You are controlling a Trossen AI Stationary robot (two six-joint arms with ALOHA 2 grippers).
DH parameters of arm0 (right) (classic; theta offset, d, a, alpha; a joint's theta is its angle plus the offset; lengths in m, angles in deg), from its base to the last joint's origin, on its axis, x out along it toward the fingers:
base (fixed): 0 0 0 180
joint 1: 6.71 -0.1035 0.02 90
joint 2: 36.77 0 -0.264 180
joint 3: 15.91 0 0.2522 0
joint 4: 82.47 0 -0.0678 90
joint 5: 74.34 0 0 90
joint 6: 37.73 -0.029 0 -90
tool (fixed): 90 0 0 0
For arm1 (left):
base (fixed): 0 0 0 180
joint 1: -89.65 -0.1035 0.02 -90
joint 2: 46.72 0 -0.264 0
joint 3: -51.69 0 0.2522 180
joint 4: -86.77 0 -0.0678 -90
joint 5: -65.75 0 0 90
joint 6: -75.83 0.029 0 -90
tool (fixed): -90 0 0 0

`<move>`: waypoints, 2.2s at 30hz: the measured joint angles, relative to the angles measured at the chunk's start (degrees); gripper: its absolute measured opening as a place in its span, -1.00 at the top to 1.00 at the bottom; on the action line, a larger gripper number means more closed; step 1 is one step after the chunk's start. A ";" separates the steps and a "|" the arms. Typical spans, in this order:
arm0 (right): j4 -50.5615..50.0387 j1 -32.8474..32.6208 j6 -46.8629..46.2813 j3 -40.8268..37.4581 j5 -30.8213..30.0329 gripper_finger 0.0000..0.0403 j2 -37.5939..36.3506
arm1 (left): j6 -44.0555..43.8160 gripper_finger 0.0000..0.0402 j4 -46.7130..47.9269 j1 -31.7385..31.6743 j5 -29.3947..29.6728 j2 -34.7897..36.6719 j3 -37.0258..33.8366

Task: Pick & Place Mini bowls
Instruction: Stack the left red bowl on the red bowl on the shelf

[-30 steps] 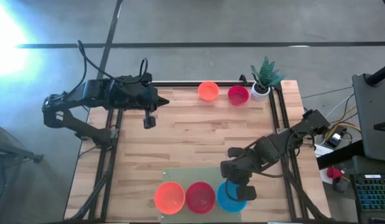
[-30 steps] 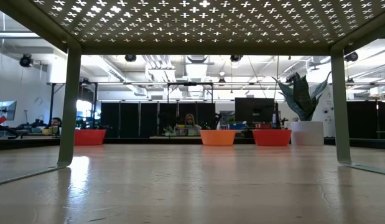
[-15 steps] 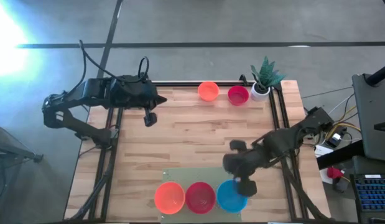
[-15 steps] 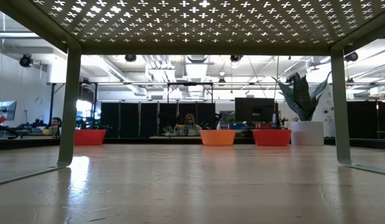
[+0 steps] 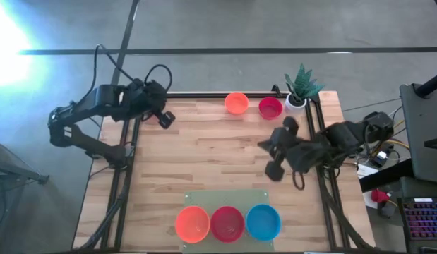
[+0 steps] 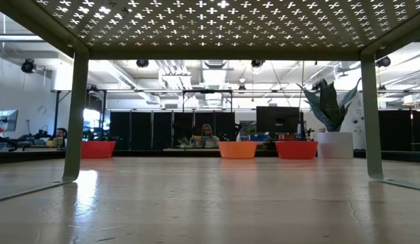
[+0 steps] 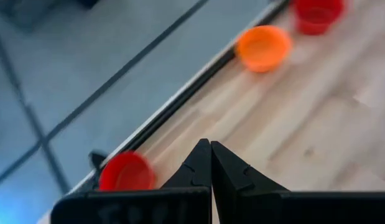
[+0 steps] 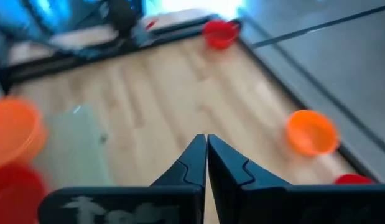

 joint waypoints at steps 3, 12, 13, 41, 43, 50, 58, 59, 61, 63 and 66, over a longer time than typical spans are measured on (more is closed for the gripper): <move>-0.05 2.13 -0.14 -0.11 -2.71 0.94 -1.47 | -3.01 1.00 0.39 -4.66 0.24 0.00 -1.64; -0.52 13.43 7.82 -0.26 -4.17 0.94 -5.75 | -6.41 1.00 -2.32 -21.52 -7.66 -0.20 -12.41; -0.53 14.62 9.30 -0.26 -4.04 0.94 -6.29 | -6.48 1.00 -3.22 -23.18 -9.03 -0.20 -13.54; 0.54 20.33 11.31 -0.26 -1.05 0.94 -12.82 | 0.41 0.62 -33.30 -42.34 -16.16 -1.94 -39.06; 1.28 20.33 9.86 -0.26 -1.09 0.94 -12.84 | 0.54 0.62 -35.45 -42.89 -16.26 -2.79 -40.84; 3.16 20.33 9.27 -0.26 -1.09 0.94 -12.82 | 3.48 0.62 -45.71 -44.09 -19.37 -6.94 -45.84; 3.16 20.31 7.89 -0.26 -1.13 0.94 -12.81 | 6.15 0.62 -49.58 -44.89 -16.92 -12.75 -46.63; 3.16 20.31 7.54 -0.26 -1.13 0.94 -12.80 | 6.45 0.62 -49.97 -44.95 -16.54 -13.45 -46.63; 3.16 20.31 7.44 -0.26 -1.14 0.94 -12.80 | 6.66 0.62 -50.49 -44.95 -16.49 -14.83 -46.63; 3.16 20.31 7.34 -0.26 -1.20 0.94 -12.80 | 6.64 0.62 -50.62 -44.94 -16.95 -16.06 -46.63; 3.13 20.31 7.34 -0.26 -1.21 0.94 -12.80 | 6.66 0.62 -50.71 -44.94 -16.97 -18.07 -46.63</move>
